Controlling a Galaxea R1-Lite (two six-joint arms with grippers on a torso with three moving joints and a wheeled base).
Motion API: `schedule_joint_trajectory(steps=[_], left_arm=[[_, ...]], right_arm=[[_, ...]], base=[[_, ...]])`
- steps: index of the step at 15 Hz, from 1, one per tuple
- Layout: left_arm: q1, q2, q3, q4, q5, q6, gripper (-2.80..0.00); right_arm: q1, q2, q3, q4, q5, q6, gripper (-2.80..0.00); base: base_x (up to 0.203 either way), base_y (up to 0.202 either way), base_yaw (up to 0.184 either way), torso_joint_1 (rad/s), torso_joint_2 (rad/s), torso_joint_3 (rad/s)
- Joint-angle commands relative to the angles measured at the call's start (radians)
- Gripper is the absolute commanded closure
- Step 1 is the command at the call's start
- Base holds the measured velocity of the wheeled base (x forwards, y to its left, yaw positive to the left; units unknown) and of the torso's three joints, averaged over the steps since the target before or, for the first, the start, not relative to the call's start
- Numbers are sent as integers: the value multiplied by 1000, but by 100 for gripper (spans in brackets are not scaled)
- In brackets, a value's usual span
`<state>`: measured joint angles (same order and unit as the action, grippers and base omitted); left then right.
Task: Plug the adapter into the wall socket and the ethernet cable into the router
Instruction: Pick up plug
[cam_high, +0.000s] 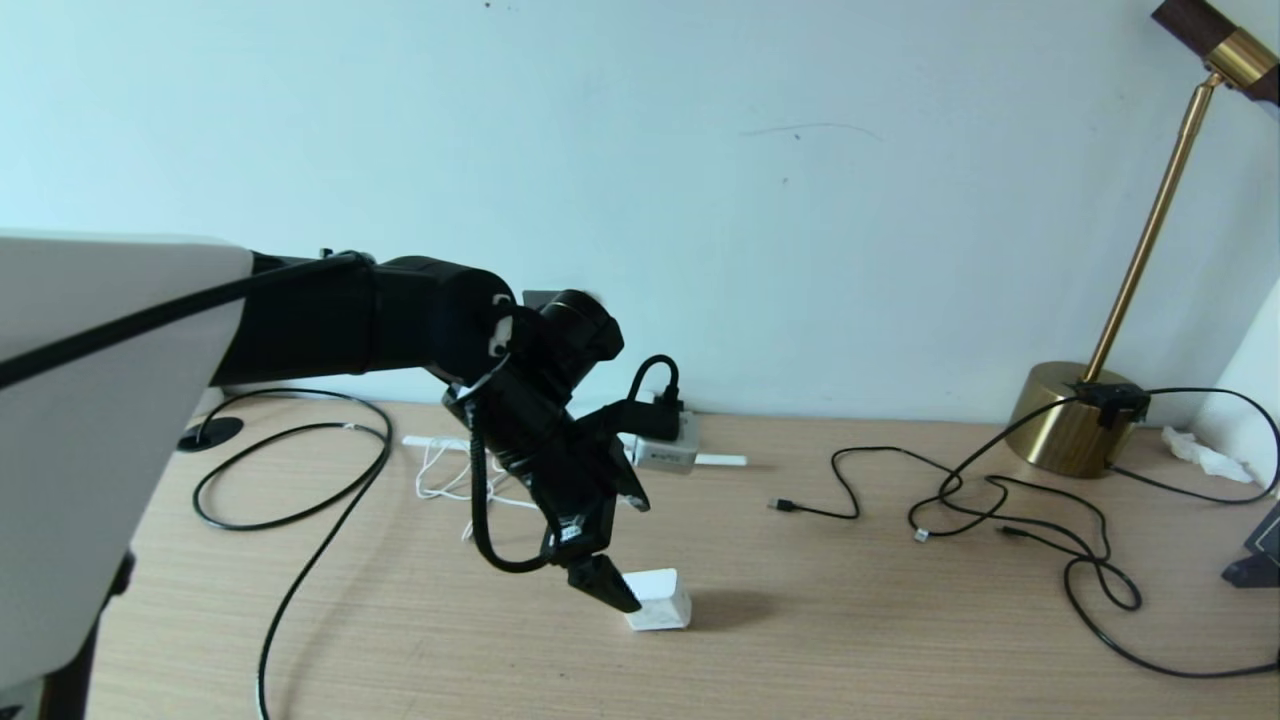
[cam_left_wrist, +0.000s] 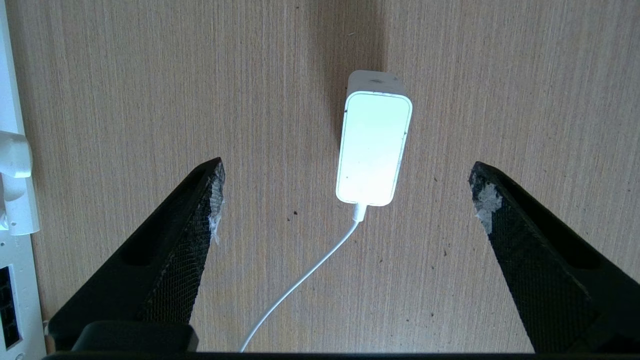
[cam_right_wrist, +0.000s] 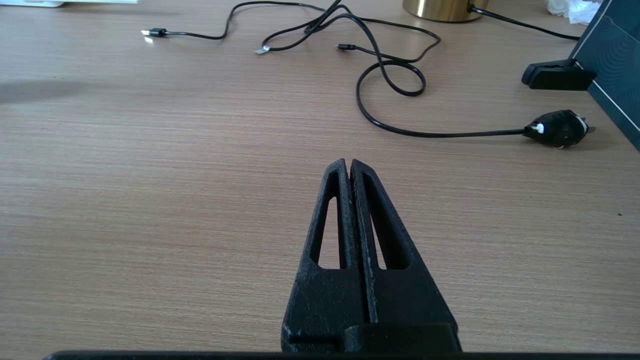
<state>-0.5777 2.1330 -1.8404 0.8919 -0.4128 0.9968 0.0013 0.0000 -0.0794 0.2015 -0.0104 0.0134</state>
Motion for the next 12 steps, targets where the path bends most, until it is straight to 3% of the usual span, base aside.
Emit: schedule_joint_trajectory(steps=[1,6,12], left_arm=[[-1,21,-1,-2,2,2,-280],[-1,80,-24,-5,70,-7,-280],[-1,140,-84,-4,71,-10,-280]], right_arm=[[0,2,0,1,0,0,0],[0,2,0,1,0,0,0],[0,1,0,1,0,0,0]], base=[[0,0,0,0,0,0],[0,0,0,0,0,0],[0,0,0,0,0,0]])
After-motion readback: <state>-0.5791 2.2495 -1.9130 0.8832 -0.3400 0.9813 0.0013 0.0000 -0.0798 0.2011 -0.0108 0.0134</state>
